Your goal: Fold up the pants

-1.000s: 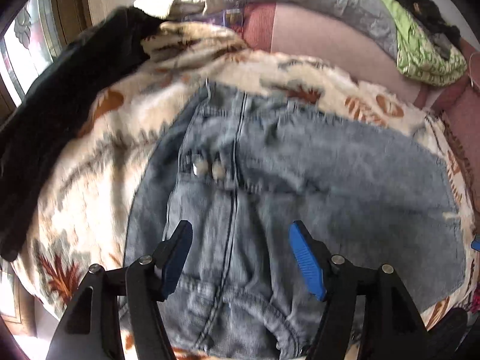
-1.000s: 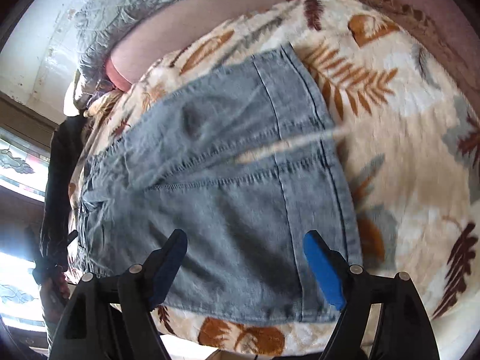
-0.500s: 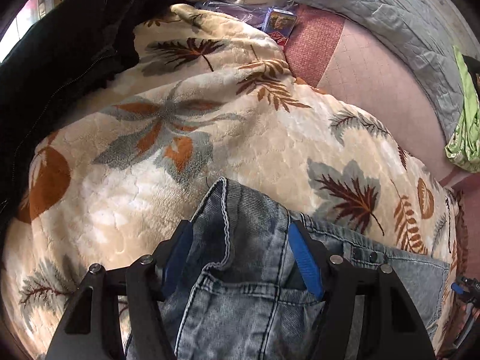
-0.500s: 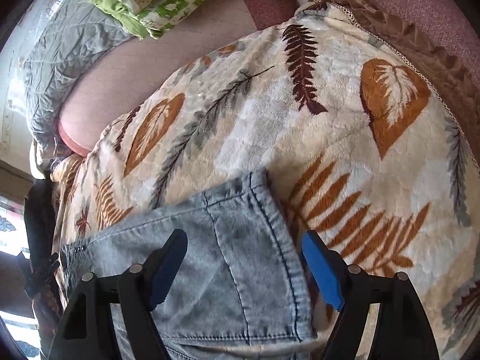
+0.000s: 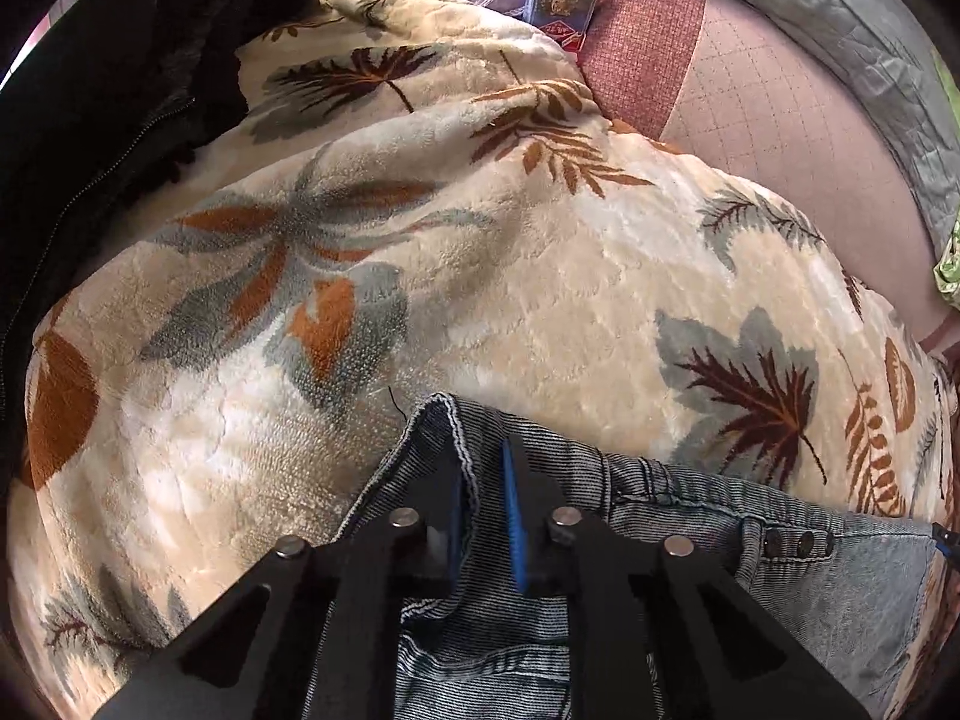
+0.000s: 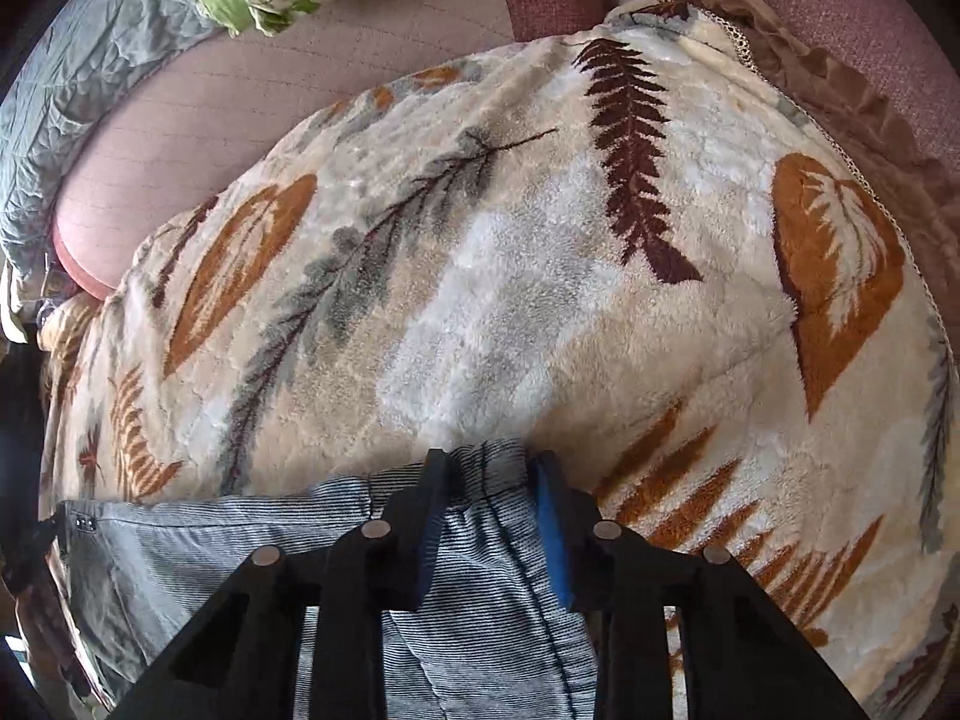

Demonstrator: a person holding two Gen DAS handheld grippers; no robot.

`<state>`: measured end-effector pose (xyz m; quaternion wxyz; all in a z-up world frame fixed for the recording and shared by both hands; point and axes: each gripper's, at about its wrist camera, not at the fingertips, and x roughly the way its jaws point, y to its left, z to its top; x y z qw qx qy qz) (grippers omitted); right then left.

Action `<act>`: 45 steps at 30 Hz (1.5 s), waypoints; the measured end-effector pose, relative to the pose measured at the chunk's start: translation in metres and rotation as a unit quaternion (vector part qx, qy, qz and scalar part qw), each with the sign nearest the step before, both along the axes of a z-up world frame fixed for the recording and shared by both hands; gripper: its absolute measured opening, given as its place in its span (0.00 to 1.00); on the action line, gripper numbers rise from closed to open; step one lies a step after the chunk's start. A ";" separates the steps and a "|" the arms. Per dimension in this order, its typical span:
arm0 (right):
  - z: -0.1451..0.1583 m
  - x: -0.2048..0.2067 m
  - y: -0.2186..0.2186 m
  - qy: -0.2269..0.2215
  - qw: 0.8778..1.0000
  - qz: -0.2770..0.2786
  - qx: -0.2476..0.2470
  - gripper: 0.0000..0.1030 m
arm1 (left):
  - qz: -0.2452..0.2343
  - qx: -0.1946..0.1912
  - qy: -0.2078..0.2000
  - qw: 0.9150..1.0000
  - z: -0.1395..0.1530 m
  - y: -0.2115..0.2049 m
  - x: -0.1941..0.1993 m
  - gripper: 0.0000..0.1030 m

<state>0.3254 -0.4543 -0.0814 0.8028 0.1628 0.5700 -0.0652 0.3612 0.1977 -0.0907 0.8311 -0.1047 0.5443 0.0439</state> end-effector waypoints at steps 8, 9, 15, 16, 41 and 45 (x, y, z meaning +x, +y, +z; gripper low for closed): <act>0.012 -0.002 0.007 -0.017 1.000 0.011 -0.022 0.19 | -0.006 -0.012 -0.009 1.000 0.008 0.003 0.001 0.03; 0.014 -0.003 0.007 -0.020 0.999 0.012 -0.023 0.19 | -0.007 -0.016 -0.015 1.000 0.012 0.004 -0.001 0.03; 0.039 -0.019 0.008 -0.049 0.998 0.016 -0.021 0.18 | -0.018 -0.041 -0.055 0.997 0.043 0.007 -0.024 0.03; 0.045 -0.024 0.008 -0.057 0.998 0.016 -0.018 0.18 | -0.021 -0.048 -0.063 0.997 0.049 0.007 -0.030 0.03; 0.011 -0.335 0.014 -0.021 0.993 0.109 0.045 0.27 | -0.111 -0.058 -0.046 0.991 0.041 0.057 -0.314 0.10; 0.023 -0.352 0.000 -0.044 0.994 0.072 0.067 0.56 | -0.082 -0.039 -0.065 0.994 0.063 0.065 -0.321 0.21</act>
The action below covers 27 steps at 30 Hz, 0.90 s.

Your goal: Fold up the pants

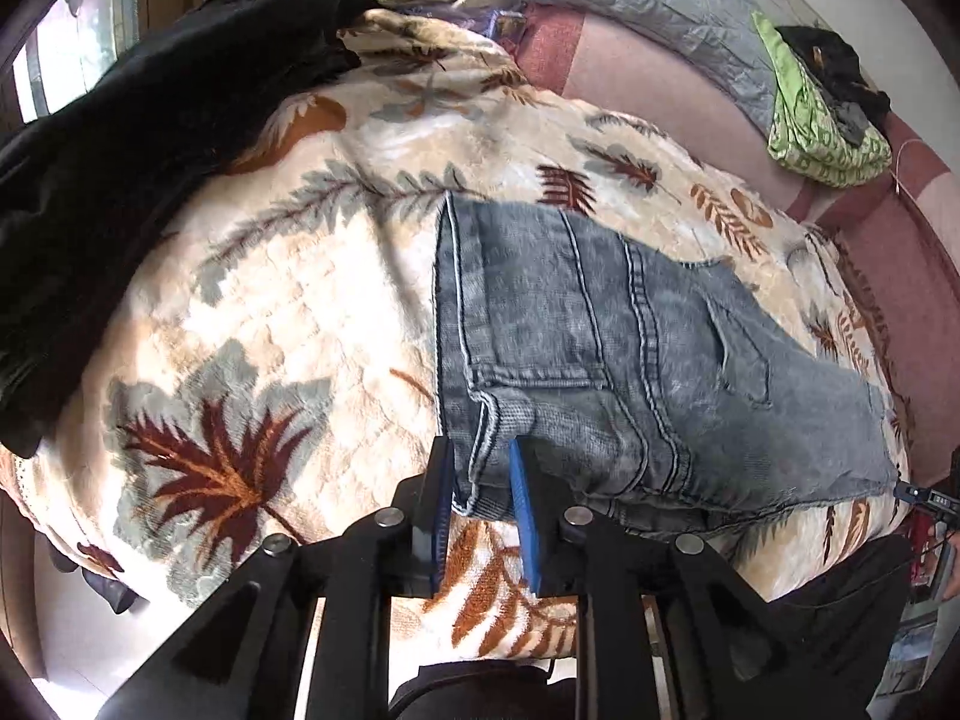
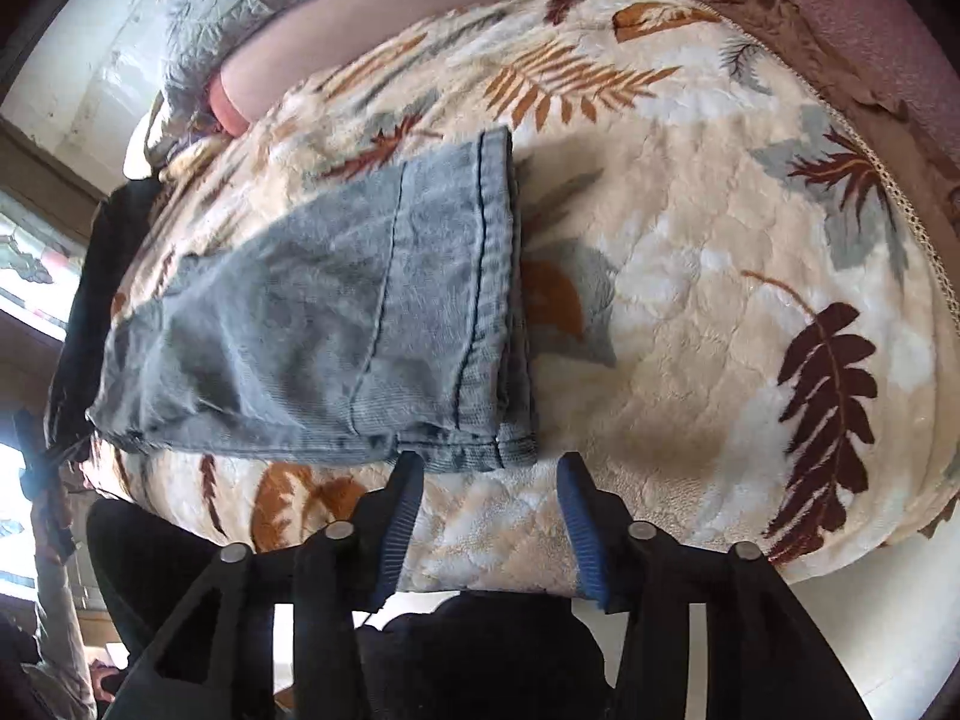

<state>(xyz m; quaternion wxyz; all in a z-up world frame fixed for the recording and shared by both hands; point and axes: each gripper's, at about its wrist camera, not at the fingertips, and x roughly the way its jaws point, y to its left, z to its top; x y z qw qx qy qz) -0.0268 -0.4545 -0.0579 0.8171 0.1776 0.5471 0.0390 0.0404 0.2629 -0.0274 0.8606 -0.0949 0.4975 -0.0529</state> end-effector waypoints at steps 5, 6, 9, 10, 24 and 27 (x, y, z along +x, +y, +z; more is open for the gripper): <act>0.038 0.012 -0.013 -0.038 0.997 -0.043 0.057 0.67 | 0.021 0.039 -0.077 0.996 0.050 -0.016 -0.001 0.43; 0.035 0.016 -0.012 -0.028 0.995 -0.046 0.081 0.67 | 0.010 0.039 -0.087 0.995 0.056 -0.027 -0.002 0.44; 0.027 0.023 0.005 -0.019 0.990 -0.056 0.127 0.67 | -0.025 0.028 -0.100 0.994 0.058 -0.065 0.000 0.45; 0.023 0.026 0.014 -0.018 0.986 -0.049 0.158 0.67 | -0.040 0.018 -0.098 0.994 0.054 -0.079 0.001 0.45; 0.036 0.064 0.066 -0.007 0.996 0.003 0.093 0.67 | -0.076 0.095 -0.016 0.992 0.000 -0.153 0.016 0.47; 0.053 0.108 0.104 -0.030 0.992 0.045 0.111 0.67 | -0.086 0.055 -0.042 0.994 0.015 -0.169 0.021 0.57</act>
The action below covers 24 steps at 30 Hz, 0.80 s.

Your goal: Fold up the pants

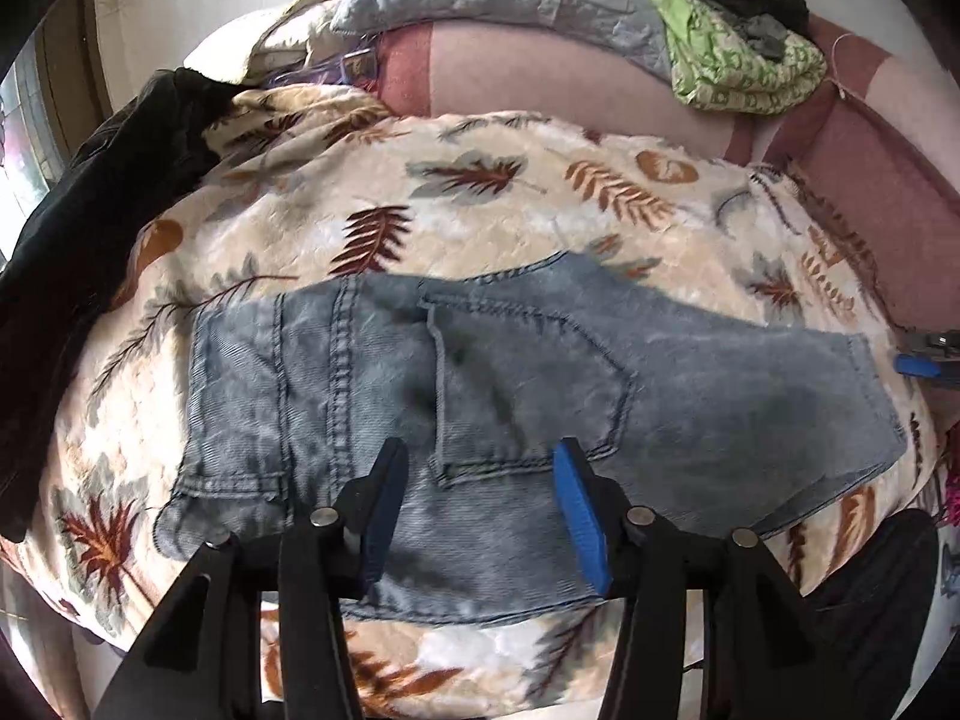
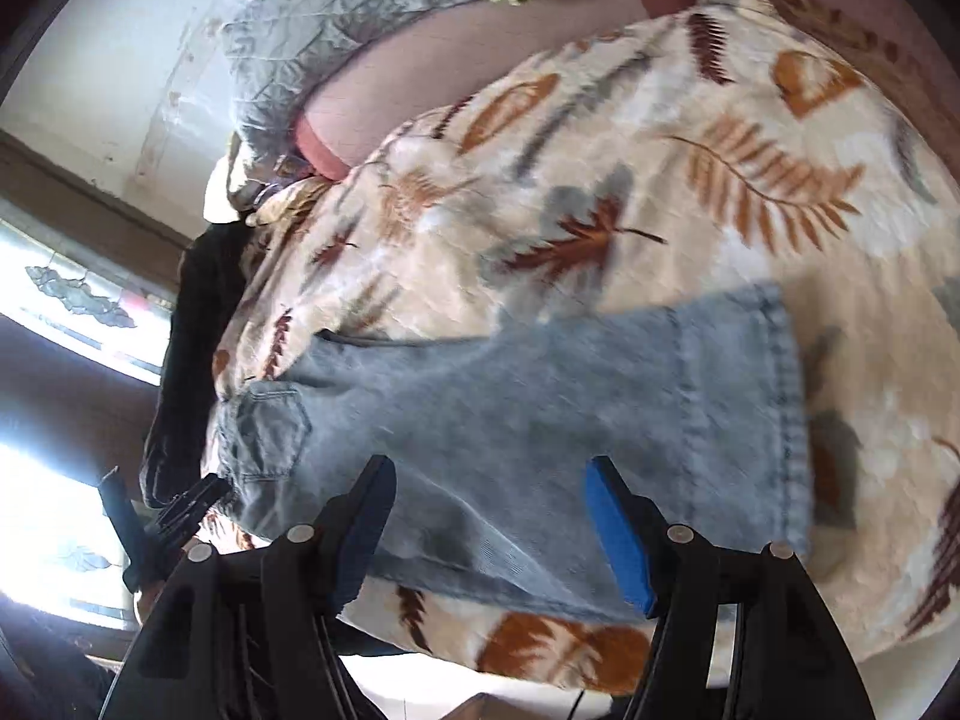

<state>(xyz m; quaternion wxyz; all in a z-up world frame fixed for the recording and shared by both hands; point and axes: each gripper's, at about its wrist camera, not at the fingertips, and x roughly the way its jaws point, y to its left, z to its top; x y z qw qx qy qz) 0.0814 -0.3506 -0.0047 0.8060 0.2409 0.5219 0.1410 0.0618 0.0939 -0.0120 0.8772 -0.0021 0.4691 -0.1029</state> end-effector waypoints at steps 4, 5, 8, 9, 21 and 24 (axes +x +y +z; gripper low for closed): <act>-0.014 0.049 0.050 0.010 0.995 0.036 0.097 0.67 | -0.012 -0.016 0.008 1.000 -0.011 -0.026 0.010 0.59; -0.024 0.055 0.060 0.020 0.992 0.041 0.121 0.67 | -0.012 -0.019 0.015 1.000 -0.016 -0.030 0.011 0.59; -0.069 0.059 0.079 0.061 0.992 0.034 0.109 0.67 | -0.019 0.009 0.052 0.998 -0.042 -0.043 0.011 0.59; -0.090 0.056 0.081 0.104 0.990 0.030 0.089 0.67 | -0.020 0.030 0.071 0.997 -0.053 -0.046 0.011 0.59; -0.054 -0.050 -0.040 0.057 0.985 -0.094 0.134 0.69 | -0.093 0.001 0.011 0.996 -0.019 -0.113 -0.007 0.59; -0.053 -0.103 -0.076 0.040 0.971 -0.187 0.146 0.69 | -0.114 -0.020 0.009 0.993 -0.021 -0.142 -0.007 0.59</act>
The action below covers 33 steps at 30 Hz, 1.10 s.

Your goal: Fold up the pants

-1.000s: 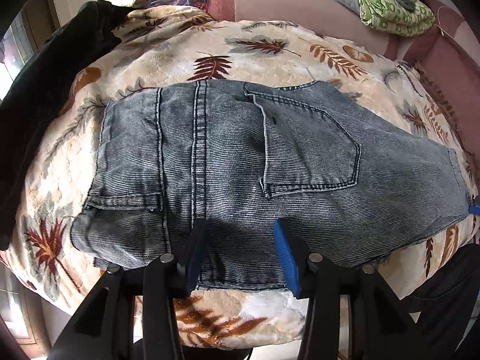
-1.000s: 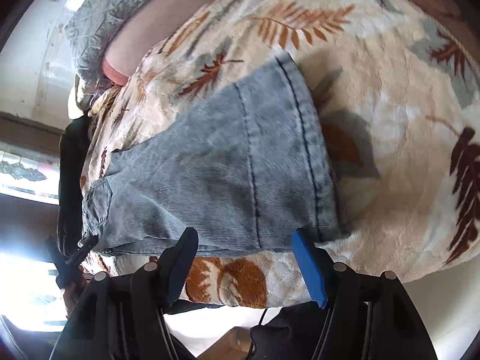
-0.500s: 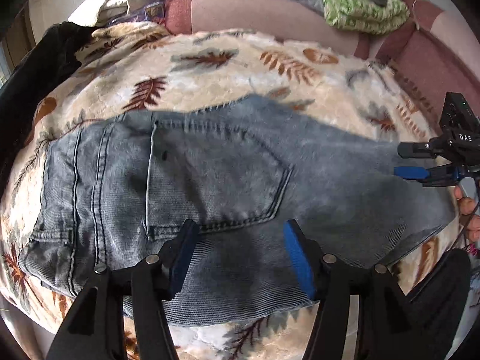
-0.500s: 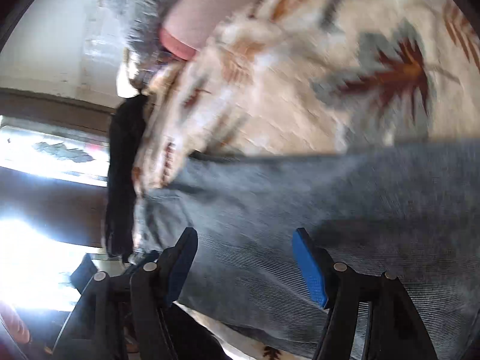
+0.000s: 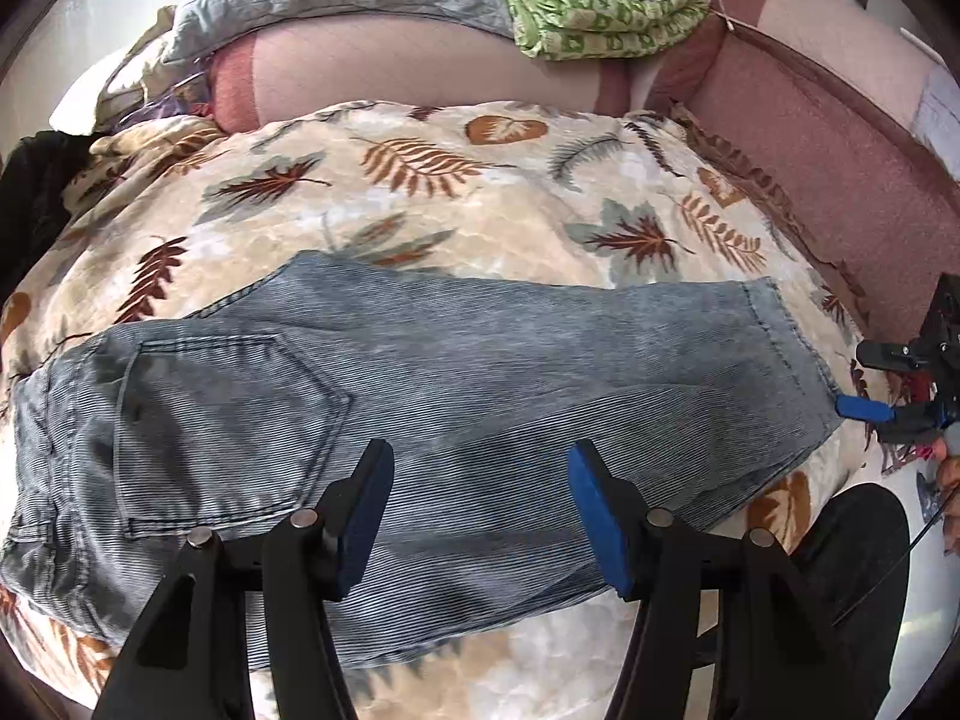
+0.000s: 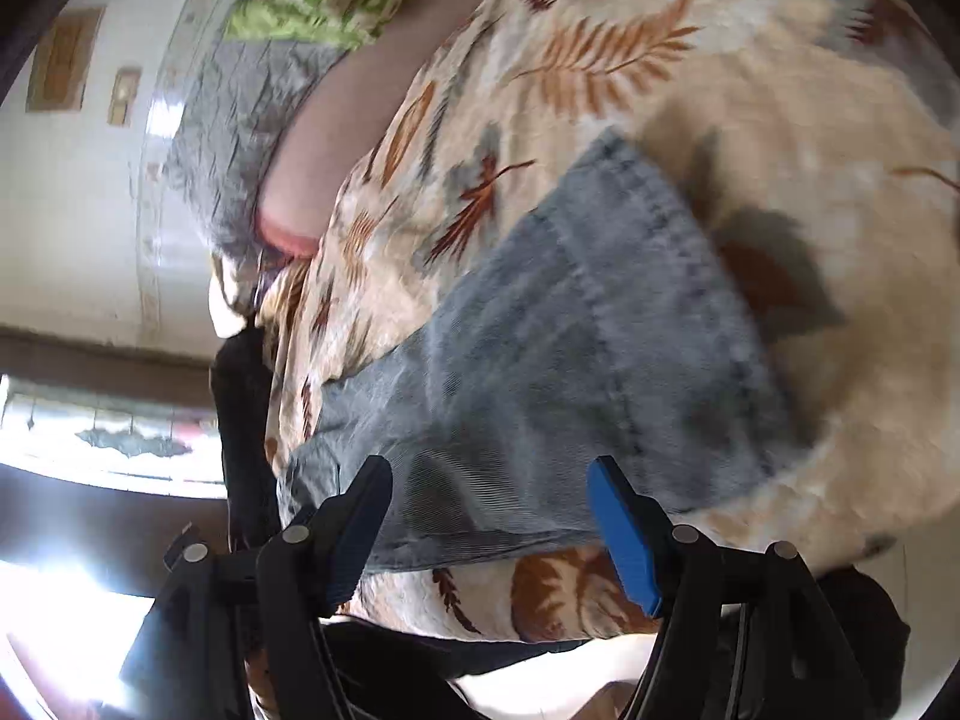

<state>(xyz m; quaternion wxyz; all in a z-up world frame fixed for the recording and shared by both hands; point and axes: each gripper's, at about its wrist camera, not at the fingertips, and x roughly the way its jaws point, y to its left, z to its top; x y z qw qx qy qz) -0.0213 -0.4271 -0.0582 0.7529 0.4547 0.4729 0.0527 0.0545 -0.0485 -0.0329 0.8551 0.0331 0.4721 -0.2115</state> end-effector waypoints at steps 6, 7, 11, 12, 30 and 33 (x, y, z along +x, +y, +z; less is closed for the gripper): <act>-0.027 -0.040 -0.055 0.044 0.992 -0.113 0.024 0.69 | -0.024 -0.007 0.026 0.999 -0.021 -0.033 0.005 0.59; -0.032 -0.037 -0.054 0.050 0.993 -0.107 0.028 0.69 | -0.023 -0.009 0.034 0.999 -0.025 -0.034 0.006 0.59; -0.052 -0.025 -0.045 0.070 0.990 -0.119 0.033 0.69 | -0.015 -0.005 0.048 0.999 -0.036 -0.031 0.008 0.59; -0.052 -0.024 -0.045 0.068 0.989 -0.127 0.035 0.70 | -0.014 -0.002 0.049 0.999 -0.037 -0.030 0.007 0.59; -0.030 -0.007 -0.018 0.080 0.974 -0.008 -0.213 0.23 | -0.065 0.128 0.081 0.986 -0.059 -0.064 0.000 0.80; -0.010 -0.018 -0.027 0.059 0.974 -0.030 -0.216 0.43 | -0.073 0.126 0.074 0.987 -0.048 -0.062 -0.007 0.80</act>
